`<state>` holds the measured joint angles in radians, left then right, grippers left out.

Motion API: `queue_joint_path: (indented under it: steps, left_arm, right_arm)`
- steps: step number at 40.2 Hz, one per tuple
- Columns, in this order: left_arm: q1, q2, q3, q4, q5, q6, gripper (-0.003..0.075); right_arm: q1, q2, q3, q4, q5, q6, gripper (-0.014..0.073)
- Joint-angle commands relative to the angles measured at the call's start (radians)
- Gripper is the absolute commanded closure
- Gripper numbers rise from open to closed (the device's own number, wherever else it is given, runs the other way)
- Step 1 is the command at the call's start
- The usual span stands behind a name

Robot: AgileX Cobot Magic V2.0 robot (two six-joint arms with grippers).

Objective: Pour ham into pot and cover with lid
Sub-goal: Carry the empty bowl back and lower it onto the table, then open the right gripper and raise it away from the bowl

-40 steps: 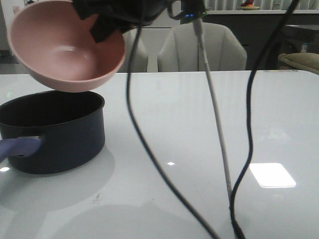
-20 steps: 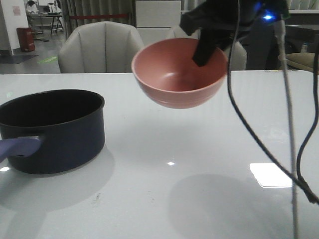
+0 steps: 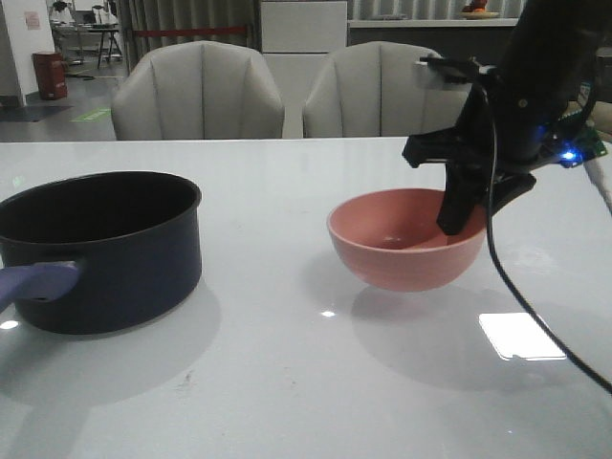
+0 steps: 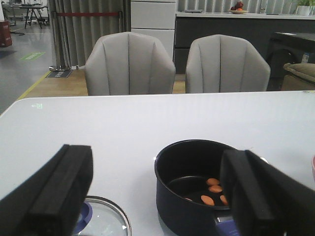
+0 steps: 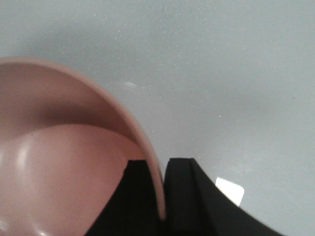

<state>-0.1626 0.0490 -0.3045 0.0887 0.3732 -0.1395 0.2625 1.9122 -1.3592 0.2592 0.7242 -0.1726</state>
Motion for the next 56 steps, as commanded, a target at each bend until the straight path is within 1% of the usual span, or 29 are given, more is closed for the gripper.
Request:
queue_joint_path:
  steps: [1,9,12,19,22,25,42,47,56]
  left_arm:
    - [-0.008,0.010,-0.027,0.002,-0.079,-0.002,0.0157]
    - [-0.008,0.010,-0.027,0.002,-0.079,-0.002,0.0157]
    - [-0.008,0.010,-0.027,0.002,-0.079,-0.002,0.0157]
    - [-0.008,0.010,-0.027,0.002,-0.079,-0.002,0.0157]
    - [-0.008,0.010,-0.027,0.002,-0.079,-0.002,0.0157]
    - [-0.008,0.010,-0.027,0.002,-0.079,-0.002,0.0157]
    - [-0.008,0.010,-0.027,0.002,-0.083,-0.002,0.0157]
    - [-0.008,0.010,-0.027,0.002,-0.104,-0.002,0.0157]
    - [-0.008,0.010,-0.027,0.002,-0.104,-0.002,0.0157]
  right_arm:
    - [-0.005,-0.031,-0.033,0.042,-0.047,0.003,0.0399]
    - [-0.005,-0.019,-0.033,0.044,-0.067,0.004,0.0202]
    - [-0.005,-0.025,-0.033,0.043,-0.076,0.003,0.0171]
    - [-0.005,-0.087,-0.031,0.040,-0.050,-0.067,0.0170]
    - [-0.005,-0.144,-0.015,0.040,-0.040,-0.096,0.0170]
    - [-0.005,-0.224,0.030,0.040,-0.060,-0.105,0.0170]
    - [0.007,-0.733,0.451,0.040,-0.410,-0.113,0.0170]
    - [0.007,-0.874,0.567,0.040,-0.489,-0.113,0.0170]
    - [0.007,-1.153,0.789,0.040,-0.613,-0.113,0.0170]
